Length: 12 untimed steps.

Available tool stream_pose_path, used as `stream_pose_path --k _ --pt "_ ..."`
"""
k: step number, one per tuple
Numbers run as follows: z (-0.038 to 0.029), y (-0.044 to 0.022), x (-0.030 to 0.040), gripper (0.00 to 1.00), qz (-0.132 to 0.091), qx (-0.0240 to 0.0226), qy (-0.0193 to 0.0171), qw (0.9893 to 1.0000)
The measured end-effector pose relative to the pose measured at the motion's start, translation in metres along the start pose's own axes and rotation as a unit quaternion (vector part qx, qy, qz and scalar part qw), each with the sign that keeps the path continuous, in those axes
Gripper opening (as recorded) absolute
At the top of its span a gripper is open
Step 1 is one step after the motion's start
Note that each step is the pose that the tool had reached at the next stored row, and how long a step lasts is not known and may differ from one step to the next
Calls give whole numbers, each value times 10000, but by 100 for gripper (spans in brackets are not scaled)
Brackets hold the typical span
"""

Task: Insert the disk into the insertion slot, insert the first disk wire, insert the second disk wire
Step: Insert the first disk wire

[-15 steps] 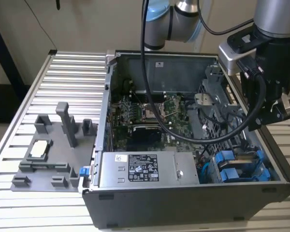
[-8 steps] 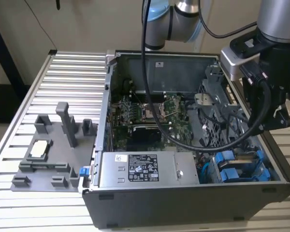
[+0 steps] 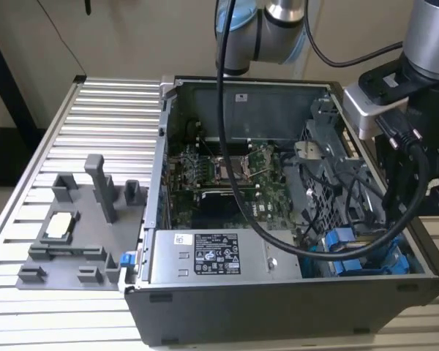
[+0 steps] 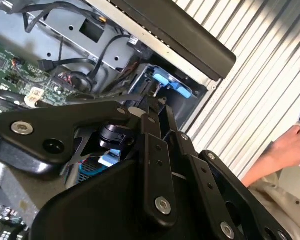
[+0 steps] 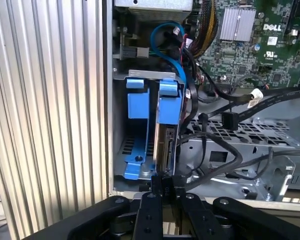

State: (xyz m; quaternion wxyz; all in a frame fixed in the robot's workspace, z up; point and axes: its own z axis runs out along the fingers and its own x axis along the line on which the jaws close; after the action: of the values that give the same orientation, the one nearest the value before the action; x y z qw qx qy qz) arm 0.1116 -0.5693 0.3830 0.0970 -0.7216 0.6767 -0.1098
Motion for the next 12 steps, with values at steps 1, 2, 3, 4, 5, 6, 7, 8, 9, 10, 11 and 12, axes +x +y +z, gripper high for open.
stream_pose_path --k 1,2,3,4,5,6,7,8,9,10,11,12 --pt "3 1 16 20 2 -6 0 10000" --pt "9 5 23 20 5 -6 0 10000" --pt "16 7 26 20 13 -6 -11 10000" --pt "19 7 27 20 30 -4 -40 10000" --pt "21 8 27 20 54 -2 -86 9999" --pt "22 8 27 20 83 2 -143 9999" --pt "24 8 27 20 117 6 -210 9997" --pt "24 9 27 20 151 10 -274 9995" --pt "24 8 27 20 185 14 -336 9993" --pt "26 9 27 20 214 17 -384 9990" --pt "28 9 28 20 236 18 -416 9989" --pt "31 9 31 20 247 6 -425 9988"
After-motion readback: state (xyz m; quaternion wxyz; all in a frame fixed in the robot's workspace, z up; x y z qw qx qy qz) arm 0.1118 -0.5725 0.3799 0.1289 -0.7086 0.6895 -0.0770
